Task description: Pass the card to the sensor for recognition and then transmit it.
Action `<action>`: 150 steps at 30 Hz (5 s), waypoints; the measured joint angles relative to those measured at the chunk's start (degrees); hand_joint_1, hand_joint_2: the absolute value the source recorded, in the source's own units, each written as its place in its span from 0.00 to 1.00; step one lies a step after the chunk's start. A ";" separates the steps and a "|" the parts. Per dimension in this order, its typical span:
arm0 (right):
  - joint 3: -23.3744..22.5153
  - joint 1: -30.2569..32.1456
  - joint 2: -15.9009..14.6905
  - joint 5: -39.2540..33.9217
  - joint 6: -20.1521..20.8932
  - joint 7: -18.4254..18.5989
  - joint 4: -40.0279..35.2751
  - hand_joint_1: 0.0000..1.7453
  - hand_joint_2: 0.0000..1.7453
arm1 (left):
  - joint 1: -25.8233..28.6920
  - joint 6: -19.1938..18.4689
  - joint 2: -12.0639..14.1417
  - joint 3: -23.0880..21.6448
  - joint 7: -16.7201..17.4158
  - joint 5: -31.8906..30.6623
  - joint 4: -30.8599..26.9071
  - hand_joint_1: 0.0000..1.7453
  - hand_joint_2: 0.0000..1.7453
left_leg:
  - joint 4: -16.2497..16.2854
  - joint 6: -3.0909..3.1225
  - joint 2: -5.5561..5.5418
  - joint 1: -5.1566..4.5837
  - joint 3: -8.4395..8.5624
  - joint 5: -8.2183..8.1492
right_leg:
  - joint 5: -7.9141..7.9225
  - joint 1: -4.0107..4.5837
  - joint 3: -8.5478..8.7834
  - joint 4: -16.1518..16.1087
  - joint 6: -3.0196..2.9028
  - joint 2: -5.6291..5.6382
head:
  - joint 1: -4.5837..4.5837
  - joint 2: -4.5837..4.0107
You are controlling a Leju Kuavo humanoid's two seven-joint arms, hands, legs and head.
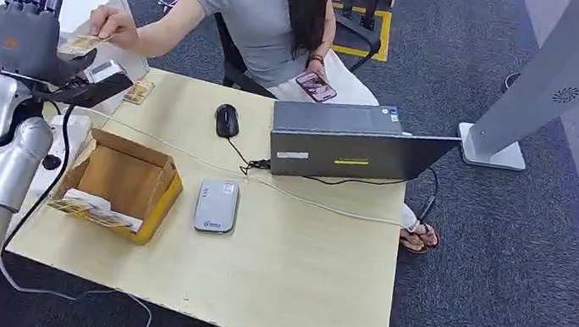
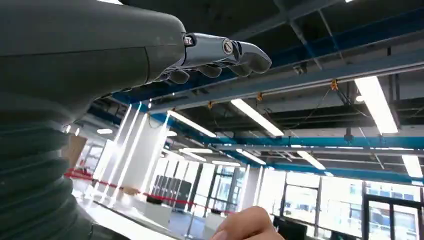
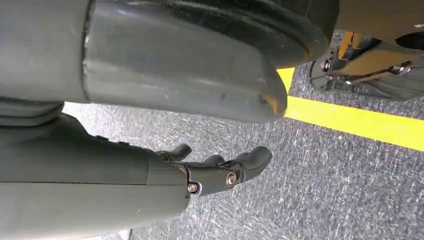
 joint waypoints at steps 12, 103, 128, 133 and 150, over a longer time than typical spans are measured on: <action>0.00 -0.17 0.00 1.18 -0.20 -0.04 0.02 0.00 0.00 | -3.86 4.26 3.82 -4.70 1.94 -5.92 5.46 1.00 1.00 | 0.00 0.00 0.01 0.00 -0.02 0.00 | 0.00 0.00 -0.02 0.01 0.00 0.04 | 0.00 0.00; -0.55 -0.17 0.15 3.23 0.59 0.66 0.48 0.00 0.00 | 8.72 -2.69 -12.44 -19.63 4.63 -8.41 6.05 1.00 1.00 | 0.02 0.00 -0.01 -0.03 -0.05 0.00 | 0.02 -0.02 -0.03 0.00 -0.01 0.00 | 0.00 0.00; -0.55 -0.17 0.15 3.28 0.59 0.68 0.52 0.00 0.00 | 8.71 -2.69 -13.66 -19.69 4.87 -8.32 6.09 1.00 1.00 | 0.02 0.00 -0.02 -0.03 -0.05 0.00 | 0.02 -0.02 -0.03 0.00 -0.01 0.00 | 0.00 0.00; -0.55 -0.17 0.15 3.28 0.59 0.68 0.52 0.00 0.00 | 8.71 -2.69 -13.68 -19.69 4.87 -8.32 6.12 1.00 1.00 | 0.02 0.00 -0.02 -0.03 -0.05 0.00 | 0.02 -0.02 -0.03 0.00 -0.01 0.00 | 0.00 0.00; -0.55 -0.19 0.15 3.76 0.68 0.68 0.55 0.00 0.00 | 8.11 -13.20 -14.85 -20.70 6.21 -8.74 8.62 1.00 1.00 | 0.02 0.01 -0.06 -0.06 -0.04 0.00 | 0.02 -0.02 0.00 -0.01 -0.01 -0.05 | -0.02 0.00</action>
